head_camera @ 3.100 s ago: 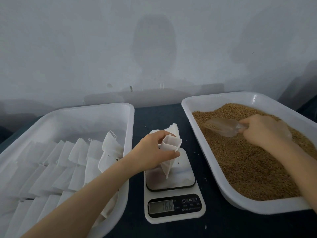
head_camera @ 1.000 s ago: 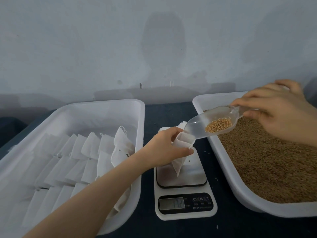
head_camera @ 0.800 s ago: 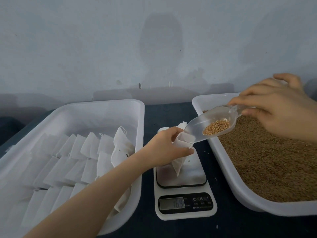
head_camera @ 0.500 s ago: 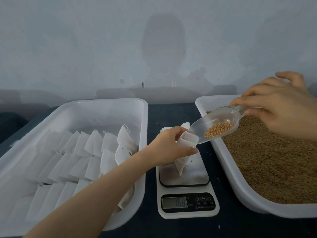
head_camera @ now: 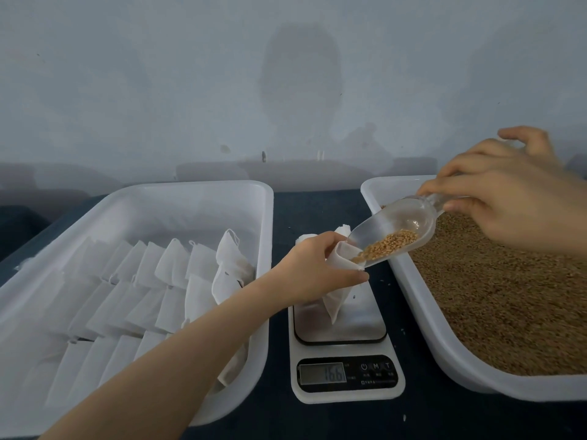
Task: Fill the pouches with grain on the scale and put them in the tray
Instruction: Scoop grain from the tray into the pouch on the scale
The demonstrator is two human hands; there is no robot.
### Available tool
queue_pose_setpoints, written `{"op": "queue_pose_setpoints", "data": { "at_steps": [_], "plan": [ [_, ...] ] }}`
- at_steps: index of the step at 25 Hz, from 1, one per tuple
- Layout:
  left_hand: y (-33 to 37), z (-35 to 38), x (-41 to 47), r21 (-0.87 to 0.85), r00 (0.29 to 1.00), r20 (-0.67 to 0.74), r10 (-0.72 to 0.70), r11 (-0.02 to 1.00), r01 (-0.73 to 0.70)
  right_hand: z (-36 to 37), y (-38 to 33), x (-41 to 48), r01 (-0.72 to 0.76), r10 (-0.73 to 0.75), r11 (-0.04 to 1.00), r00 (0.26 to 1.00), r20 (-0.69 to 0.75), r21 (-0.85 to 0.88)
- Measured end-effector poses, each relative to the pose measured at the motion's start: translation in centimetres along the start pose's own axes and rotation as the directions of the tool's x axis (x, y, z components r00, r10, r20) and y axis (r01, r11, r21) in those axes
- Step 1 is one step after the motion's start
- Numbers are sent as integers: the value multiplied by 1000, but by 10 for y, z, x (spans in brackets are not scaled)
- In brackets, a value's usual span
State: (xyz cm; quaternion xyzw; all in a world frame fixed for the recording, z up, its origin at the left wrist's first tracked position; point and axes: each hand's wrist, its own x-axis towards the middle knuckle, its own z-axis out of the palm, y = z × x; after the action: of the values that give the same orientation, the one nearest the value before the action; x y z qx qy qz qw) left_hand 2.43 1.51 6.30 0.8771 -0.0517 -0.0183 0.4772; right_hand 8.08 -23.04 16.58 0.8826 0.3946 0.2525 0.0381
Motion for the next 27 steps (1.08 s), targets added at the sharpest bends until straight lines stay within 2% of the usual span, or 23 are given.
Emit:
{"op": "queue_pose_setpoints", "data": {
  "at_steps": [7, 14, 19, 22, 24, 25, 27],
  "plan": [
    [1, -1, -1, -18, 1000, -7, 17, 1000, -17, -11, -8, 12, 76, -80, 995, 995, -55, -71],
    [0, -1, -2, -10, 999, -36, 2, 1000, -2, -25, -25, 17, 193, -223, 958, 967, -126, -211],
    [0, -2, -2, 8, 999, -45, -8, 1000, 9, -25, -29, 14, 177, -224, 947, 962, -156, -269],
    [0, -2, -3, 8, 999, -48, -12, 1000, 13, -16, -7, 6, 46, -82, 967, 987, -139, -250],
    [1, -1, -3, 7, 999, -48, -8, 1000, 9, -3, 9, -1, -147, 130, 973, 986, -102, -177],
    [1, -1, -3, 10, 999, -48, -10, 1000, 10, 6, 14, -4, -260, 256, 959, 966, -48, -112],
    [2, -1, -2, 23, 999, -44, -13, 1000, 14, 28, 16, -8, -481, 474, 876, 872, 126, 34]
  ]
}}
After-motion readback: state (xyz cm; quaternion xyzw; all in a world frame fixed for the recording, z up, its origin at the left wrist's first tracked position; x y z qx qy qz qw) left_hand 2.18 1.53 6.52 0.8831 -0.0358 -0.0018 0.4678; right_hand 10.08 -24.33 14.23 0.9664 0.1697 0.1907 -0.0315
